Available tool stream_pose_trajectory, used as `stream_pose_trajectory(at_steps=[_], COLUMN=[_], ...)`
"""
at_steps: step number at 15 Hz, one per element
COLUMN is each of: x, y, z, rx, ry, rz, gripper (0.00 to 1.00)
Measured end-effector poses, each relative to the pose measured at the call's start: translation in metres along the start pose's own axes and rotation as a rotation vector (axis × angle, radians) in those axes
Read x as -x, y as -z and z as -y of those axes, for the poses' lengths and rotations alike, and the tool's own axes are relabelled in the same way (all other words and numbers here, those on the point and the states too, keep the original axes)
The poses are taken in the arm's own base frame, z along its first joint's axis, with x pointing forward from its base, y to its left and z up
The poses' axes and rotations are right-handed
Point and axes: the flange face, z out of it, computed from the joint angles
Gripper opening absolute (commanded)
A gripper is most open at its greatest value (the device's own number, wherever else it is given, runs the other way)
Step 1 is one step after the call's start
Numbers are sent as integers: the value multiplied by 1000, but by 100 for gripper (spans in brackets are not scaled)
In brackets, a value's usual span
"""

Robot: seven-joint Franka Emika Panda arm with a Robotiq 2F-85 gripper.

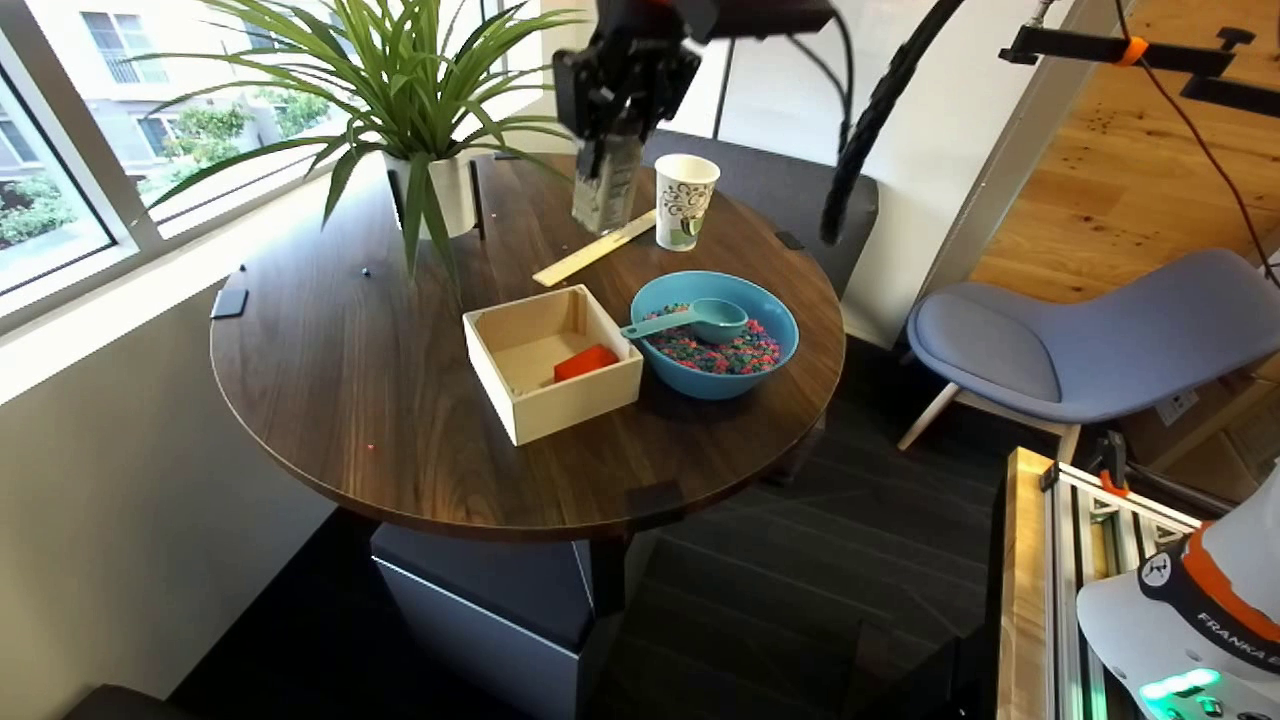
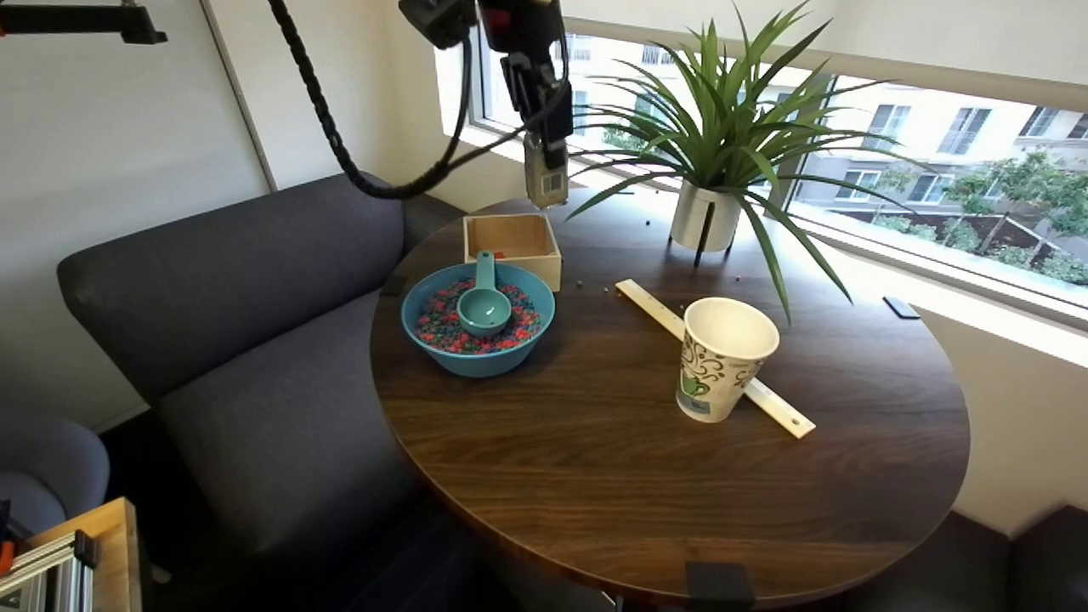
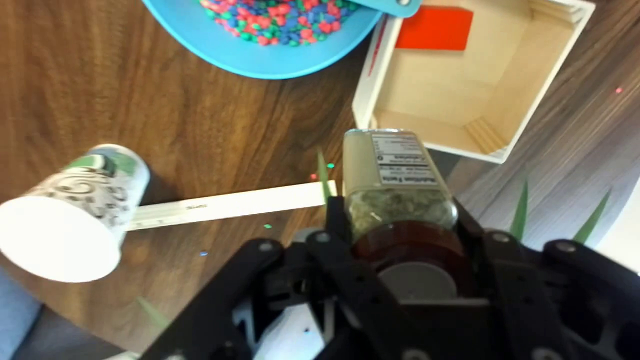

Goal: Remove the glass container from the wooden box, put it on the table and put the paper cup in the wooden box

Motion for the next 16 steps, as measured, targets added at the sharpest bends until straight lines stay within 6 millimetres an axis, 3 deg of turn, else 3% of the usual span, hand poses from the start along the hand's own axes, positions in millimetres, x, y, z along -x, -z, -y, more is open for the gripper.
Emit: stream_pose_trajectory(at_steps=[3,5,7,12,16], x=[6,11,16,48,72], y=[44,44,23,-65,-107], z=[-57,-91,-117,-167,-195], rx=[85,153,214,350,408], ry=[-141,-232,-328,-575,-780], rz=[-22,-21,-1,126,195], gripper=[24,24,24,24,24])
